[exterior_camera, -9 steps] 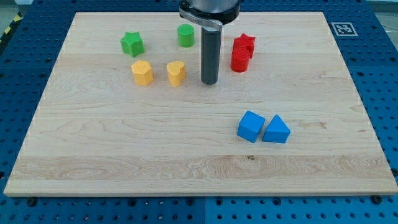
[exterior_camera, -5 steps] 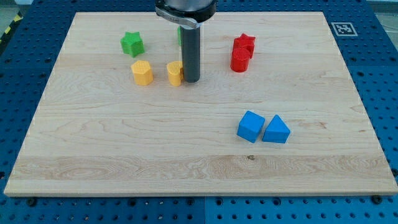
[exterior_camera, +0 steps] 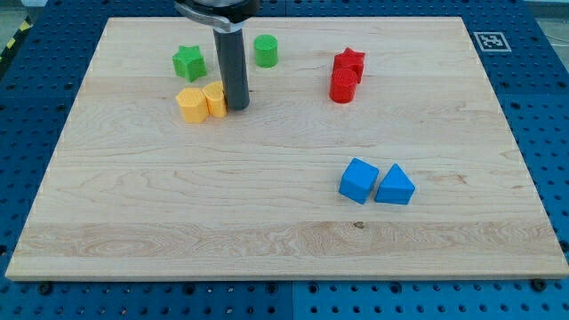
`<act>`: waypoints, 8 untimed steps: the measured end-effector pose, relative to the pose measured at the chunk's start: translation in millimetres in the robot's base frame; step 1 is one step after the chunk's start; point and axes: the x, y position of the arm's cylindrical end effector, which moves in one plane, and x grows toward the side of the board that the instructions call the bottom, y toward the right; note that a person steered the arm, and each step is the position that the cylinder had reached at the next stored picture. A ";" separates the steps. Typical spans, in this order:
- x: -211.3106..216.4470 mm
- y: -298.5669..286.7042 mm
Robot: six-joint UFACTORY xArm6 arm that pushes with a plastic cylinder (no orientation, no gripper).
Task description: Place your arm to the left side of the green star
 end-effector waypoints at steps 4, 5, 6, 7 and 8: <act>-52.9 4.3; -63.1 3.9; -45.1 0.6; -33.4 -32.4; -33.4 -67.0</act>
